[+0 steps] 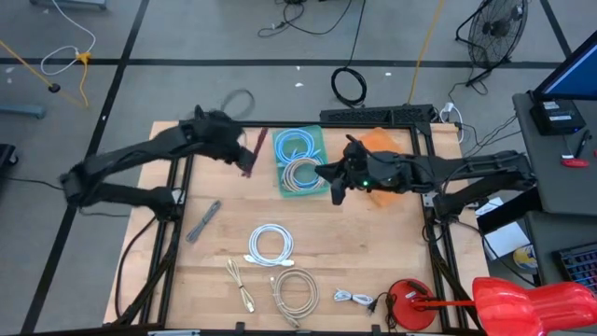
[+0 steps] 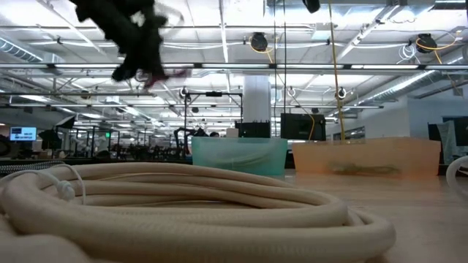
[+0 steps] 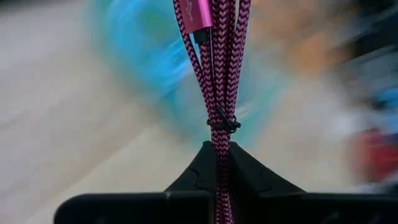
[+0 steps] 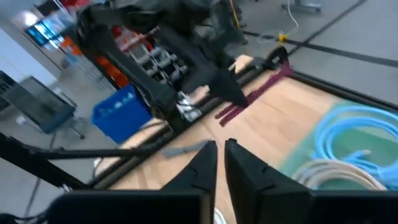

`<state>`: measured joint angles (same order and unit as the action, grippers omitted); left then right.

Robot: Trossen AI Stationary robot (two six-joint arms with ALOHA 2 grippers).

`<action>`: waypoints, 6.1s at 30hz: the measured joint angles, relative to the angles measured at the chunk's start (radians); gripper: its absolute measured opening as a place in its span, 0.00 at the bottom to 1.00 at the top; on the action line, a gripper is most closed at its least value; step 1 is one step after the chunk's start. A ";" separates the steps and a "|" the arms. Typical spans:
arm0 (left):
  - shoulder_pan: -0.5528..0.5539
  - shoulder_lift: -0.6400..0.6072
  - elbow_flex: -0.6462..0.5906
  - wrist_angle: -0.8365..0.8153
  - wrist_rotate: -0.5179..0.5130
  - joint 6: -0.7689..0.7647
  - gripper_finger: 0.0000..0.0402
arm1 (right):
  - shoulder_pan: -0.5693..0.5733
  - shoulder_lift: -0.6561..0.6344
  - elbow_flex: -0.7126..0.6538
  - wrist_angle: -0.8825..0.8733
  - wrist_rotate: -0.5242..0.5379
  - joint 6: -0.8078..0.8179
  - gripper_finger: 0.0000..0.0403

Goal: Pick & Place USB Port
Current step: Put the violet charger cable into the orange bin

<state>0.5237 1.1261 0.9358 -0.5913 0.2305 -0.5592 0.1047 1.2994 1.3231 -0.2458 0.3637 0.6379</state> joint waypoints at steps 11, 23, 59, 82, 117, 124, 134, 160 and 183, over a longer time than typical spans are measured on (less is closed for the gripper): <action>-0.183 -0.177 0.002 0.525 0.116 -0.245 0.03 | -0.042 0.105 0.000 0.415 -0.131 -0.021 0.41; -0.364 -0.015 0.002 0.764 0.081 -0.314 0.03 | -0.062 0.158 0.000 0.580 -0.186 0.031 0.54; -0.434 0.024 0.003 0.879 0.036 -0.314 0.03 | -0.050 0.159 0.000 0.540 -0.186 0.062 0.52; -0.436 0.026 0.003 0.876 0.078 -0.327 0.03 | -0.050 0.158 0.000 0.529 -0.189 0.076 0.12; -0.445 0.130 0.002 0.988 0.078 -0.341 0.03 | -0.059 0.159 0.000 0.542 -0.206 0.120 0.46; -0.420 0.115 0.003 0.995 0.084 -0.340 0.03 | -0.051 0.159 0.000 0.530 -0.215 0.102 0.24; -0.421 0.114 0.003 1.017 0.102 -0.345 0.08 | -0.052 0.159 0.000 0.538 -0.236 0.094 0.05; -0.454 -0.131 0.002 0.716 0.140 -0.216 0.25 | -0.411 -0.071 -0.016 -0.912 0.000 0.086 0.05; -0.535 -0.120 0.002 0.662 0.073 -0.216 0.25 | -0.638 0.023 -0.440 -0.848 0.027 -0.255 0.05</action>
<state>-0.0113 1.0058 0.9379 0.0705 0.3038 -0.7753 -0.5336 1.3228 0.8836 -1.0937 0.3904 0.3826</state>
